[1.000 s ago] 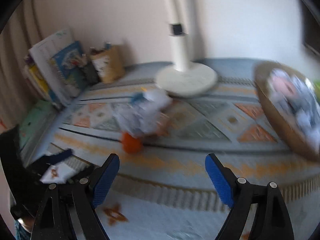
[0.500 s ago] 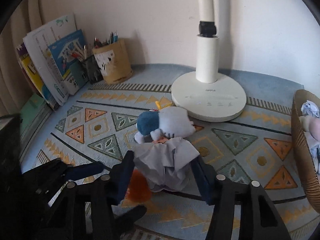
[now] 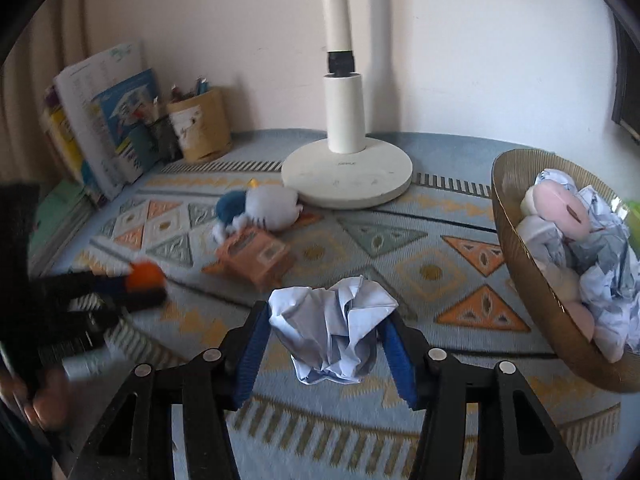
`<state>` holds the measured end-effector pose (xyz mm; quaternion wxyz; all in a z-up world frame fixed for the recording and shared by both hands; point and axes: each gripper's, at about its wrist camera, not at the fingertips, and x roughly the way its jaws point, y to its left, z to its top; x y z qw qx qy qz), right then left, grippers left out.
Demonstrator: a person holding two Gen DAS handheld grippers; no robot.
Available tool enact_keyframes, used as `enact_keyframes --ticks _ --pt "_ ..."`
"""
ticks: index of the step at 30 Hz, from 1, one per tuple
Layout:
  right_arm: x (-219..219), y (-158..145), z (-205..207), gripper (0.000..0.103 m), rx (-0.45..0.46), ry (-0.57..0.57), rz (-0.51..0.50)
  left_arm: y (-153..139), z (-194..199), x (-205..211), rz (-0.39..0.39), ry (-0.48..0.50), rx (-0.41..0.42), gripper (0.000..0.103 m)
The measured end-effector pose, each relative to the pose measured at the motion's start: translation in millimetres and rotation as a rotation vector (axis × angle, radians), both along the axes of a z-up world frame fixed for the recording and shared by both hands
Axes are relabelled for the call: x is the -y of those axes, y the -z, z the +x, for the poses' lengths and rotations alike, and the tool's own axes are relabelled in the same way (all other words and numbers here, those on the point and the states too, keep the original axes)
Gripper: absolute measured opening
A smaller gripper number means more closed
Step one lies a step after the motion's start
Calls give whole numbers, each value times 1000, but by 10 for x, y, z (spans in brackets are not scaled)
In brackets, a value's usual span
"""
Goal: Organize objects
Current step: 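Grasp the tangerine with the left gripper while the right grasps a paper ball, then carry the tangerine and paper ball over the amber bowl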
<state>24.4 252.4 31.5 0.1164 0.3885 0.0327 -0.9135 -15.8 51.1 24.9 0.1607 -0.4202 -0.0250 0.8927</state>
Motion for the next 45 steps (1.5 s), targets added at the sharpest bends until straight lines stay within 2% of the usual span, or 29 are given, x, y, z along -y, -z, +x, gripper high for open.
enact_keyframes --ticks 2,4,5,7,11,14,19,21,23,24,26,29,32,40,45 --pt "36 21 95 67 -2 -19 37 11 33 179 20 -51 -13 35" --pt "49 33 202 73 4 -38 52 36 24 357 110 -80 -3 35" --pt "51 47 265 84 8 -41 64 68 32 459 187 -89 4 35" --pt "57 75 401 91 6 -41 84 87 32 547 239 -102 8 35" --pt "34 165 539 92 43 -24 48 70 43 540 234 -100 -26 35" --pt "76 214 467 92 74 10 20 71 37 448 204 -79 -31 36" --pt "171 220 267 92 101 58 -38 79 48 468 218 -75 -30 36" --pt "168 238 203 89 108 82 -63 78 53 483 222 -73 -30 36" --pt "157 240 190 72 101 96 -61 66 61 477 218 -72 -41 36" --pt "144 244 194 69 97 105 -64 59 66 469 217 -68 -47 36" --pt "150 249 205 54 90 102 -62 61 62 452 208 -61 -47 36" --pt "211 209 261 48 41 102 -22 58 63 432 194 -53 -54 36" --pt "220 187 294 47 15 100 -8 58 71 409 181 -53 -60 36" --pt "-204 -26 494 47 -31 142 -132 -7 140 231 100 -47 -69 36" --pt "-819 -503 656 47 -155 230 -162 -376 150 -238 152 41 -118 36"
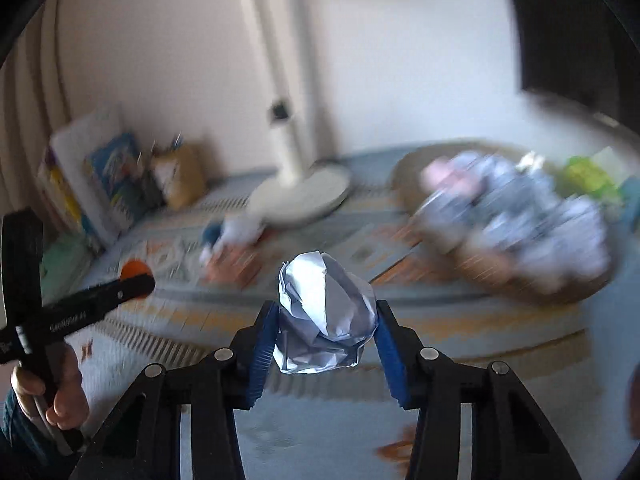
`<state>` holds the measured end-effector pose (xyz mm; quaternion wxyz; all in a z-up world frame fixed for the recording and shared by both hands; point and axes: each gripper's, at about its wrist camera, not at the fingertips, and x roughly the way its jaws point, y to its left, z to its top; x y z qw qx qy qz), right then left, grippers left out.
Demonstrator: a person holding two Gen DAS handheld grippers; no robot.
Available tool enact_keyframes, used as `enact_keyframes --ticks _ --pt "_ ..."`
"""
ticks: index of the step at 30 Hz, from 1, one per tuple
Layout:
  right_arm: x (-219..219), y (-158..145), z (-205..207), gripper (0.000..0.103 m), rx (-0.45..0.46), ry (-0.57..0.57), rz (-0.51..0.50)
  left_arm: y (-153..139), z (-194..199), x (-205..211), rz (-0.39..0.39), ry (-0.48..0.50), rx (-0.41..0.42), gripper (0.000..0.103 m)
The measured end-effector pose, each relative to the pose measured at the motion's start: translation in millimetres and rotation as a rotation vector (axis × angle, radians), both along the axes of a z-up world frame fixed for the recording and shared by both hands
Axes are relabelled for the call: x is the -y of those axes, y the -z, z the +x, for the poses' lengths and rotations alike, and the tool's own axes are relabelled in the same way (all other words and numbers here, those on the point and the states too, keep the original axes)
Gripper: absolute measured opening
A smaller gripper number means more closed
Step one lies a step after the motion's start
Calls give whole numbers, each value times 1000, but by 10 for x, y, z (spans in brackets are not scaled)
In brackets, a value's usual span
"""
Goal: Organize objects
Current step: 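Carry the tangerine and paper ball over the amber bowl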
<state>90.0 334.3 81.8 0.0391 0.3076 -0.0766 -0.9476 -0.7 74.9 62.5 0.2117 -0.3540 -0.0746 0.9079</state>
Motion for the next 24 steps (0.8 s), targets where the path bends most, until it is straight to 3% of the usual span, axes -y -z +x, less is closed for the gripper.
enact_keyframes --ticks 5,10,13,16,22,24 --pt "-766 -435 -126 47 -100 138 -25 -423 -260 -869 34 119 -71 36" --pt "-1342 -572 -460 47 -124 248 -58 -616 -576 -1720 13 211 -135 36" --pt "-1599 -533 -727 47 -114 302 -68 -595 -810 -2148 -15 223 -167 36" --pt "-1804 -439 -949 47 -95 341 -93 -490 -1087 -2419 1 230 -141 36" --pt "-1976 -199 -1086 47 -75 371 -86 -275 -1247 -2588 -1 238 -123 36" --pt "-2020 -133 -1121 47 -55 371 -100 -209 -1271 -2643 -40 252 -109 36"
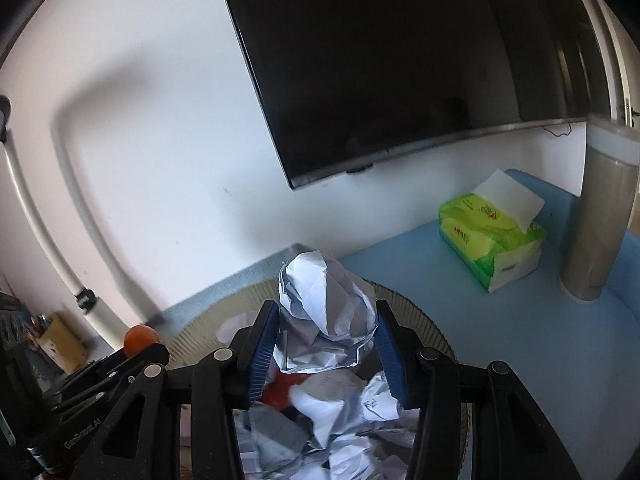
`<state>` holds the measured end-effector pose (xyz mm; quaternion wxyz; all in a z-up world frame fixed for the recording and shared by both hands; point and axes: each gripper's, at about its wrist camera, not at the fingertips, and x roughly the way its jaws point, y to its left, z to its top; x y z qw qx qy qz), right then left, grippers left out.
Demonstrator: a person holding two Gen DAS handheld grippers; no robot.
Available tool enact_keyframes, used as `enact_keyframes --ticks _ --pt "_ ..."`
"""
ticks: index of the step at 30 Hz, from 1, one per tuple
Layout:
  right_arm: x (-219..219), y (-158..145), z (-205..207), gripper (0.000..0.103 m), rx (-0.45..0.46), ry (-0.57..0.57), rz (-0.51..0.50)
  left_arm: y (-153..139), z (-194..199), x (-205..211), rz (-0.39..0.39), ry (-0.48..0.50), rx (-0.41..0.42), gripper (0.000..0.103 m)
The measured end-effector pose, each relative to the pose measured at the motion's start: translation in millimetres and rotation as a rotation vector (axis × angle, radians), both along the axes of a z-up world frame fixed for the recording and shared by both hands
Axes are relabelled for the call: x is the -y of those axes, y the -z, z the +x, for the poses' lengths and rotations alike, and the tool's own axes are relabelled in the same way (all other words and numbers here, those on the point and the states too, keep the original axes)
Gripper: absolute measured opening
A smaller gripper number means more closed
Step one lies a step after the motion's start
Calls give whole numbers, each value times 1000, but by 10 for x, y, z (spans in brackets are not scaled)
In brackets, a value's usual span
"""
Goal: Organize objects
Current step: 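Carry the tangerine and paper ball over the amber bowl, then open both grippers to drop the tangerine and paper ball into the bowl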
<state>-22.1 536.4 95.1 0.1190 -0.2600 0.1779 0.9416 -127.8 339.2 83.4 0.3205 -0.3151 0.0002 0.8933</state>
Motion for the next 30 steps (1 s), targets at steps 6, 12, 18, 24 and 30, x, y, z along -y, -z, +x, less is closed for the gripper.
enact_keyframes --ticks 6,12,18,24,30 --pt "-51 7 29 65 1 27 2 103 -37 -16 -19 14 41 40" --pt "-152 26 169 93 -64 41 -50 -42 84 119 55 -30 -44 92" --pt "-110 12 209 93 -89 51 -23 -123 155 85 -9 -81 -111 92" --pt "92 -3 214 93 -82 74 85 -170 194 56 -37 -84 -163 92" --pt "214 -10 244 93 -98 76 125 -191 222 75 -42 -85 -169 92"
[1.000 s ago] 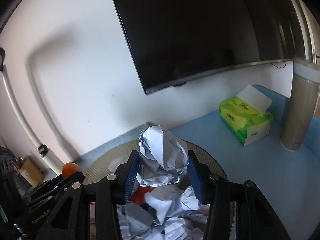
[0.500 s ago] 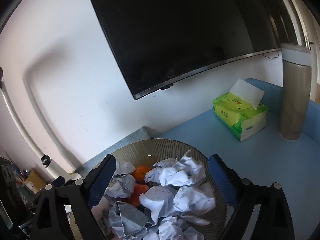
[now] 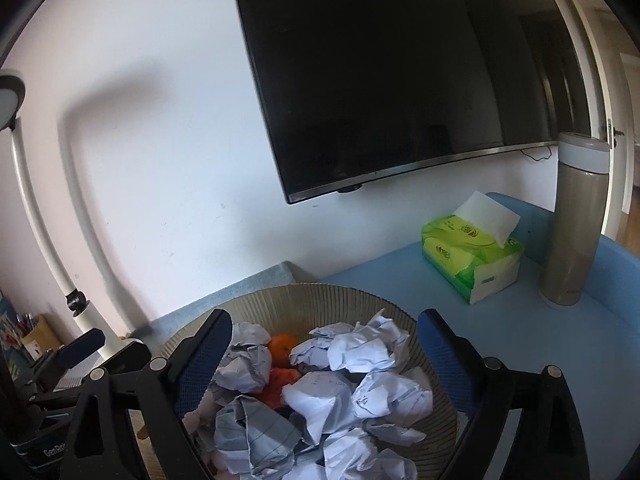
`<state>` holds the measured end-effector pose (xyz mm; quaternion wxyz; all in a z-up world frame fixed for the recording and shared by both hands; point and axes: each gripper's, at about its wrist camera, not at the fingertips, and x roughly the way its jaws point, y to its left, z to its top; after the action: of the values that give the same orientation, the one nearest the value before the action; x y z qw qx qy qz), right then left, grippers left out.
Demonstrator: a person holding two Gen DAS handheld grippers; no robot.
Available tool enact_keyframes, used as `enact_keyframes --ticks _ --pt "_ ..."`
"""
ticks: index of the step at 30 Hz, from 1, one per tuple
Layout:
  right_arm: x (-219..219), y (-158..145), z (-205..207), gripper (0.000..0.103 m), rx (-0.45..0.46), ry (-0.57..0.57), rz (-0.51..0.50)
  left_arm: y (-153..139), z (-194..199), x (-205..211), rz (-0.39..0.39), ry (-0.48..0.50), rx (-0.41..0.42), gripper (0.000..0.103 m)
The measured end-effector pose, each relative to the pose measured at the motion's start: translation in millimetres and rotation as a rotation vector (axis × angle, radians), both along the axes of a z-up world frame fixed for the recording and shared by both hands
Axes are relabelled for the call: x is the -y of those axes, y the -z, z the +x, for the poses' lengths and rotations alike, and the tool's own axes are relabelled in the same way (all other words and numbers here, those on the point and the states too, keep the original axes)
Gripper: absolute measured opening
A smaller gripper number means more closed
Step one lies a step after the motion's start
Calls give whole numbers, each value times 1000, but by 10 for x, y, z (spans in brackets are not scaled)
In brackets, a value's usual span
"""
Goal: Organize objects
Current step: 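Open both grippers to drop the tangerine and paper ball into the bowl, then grasp the blue-white plush toy with the left gripper while the right grasps the pink snack box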
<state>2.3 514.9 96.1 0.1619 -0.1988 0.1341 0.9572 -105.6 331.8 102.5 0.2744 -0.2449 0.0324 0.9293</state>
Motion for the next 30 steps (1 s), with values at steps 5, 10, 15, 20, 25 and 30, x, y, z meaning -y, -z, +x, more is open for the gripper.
enact_keyframes --ticks 5,10,15,20,25,30 --pt "81 -44 80 93 -44 0 35 -94 98 41 -23 -36 -19 92" --pt "427 -168 220 93 -10 -56 49 -223 479 402 -54 -94 -14 92" --pt "1055 -227 476 93 46 -227 23 -181 823 1251 -16 -214 58 93" --pt "1770 -25 615 93 137 -395 24 129 1109 2185 -80 -342 126 93" --pt "2249 389 593 93 226 -457 -32 506 1281 2958 -65 -454 212 93" --pt "2403 741 528 93 294 -465 -38 714 1293 3214 -6 -498 240 93"
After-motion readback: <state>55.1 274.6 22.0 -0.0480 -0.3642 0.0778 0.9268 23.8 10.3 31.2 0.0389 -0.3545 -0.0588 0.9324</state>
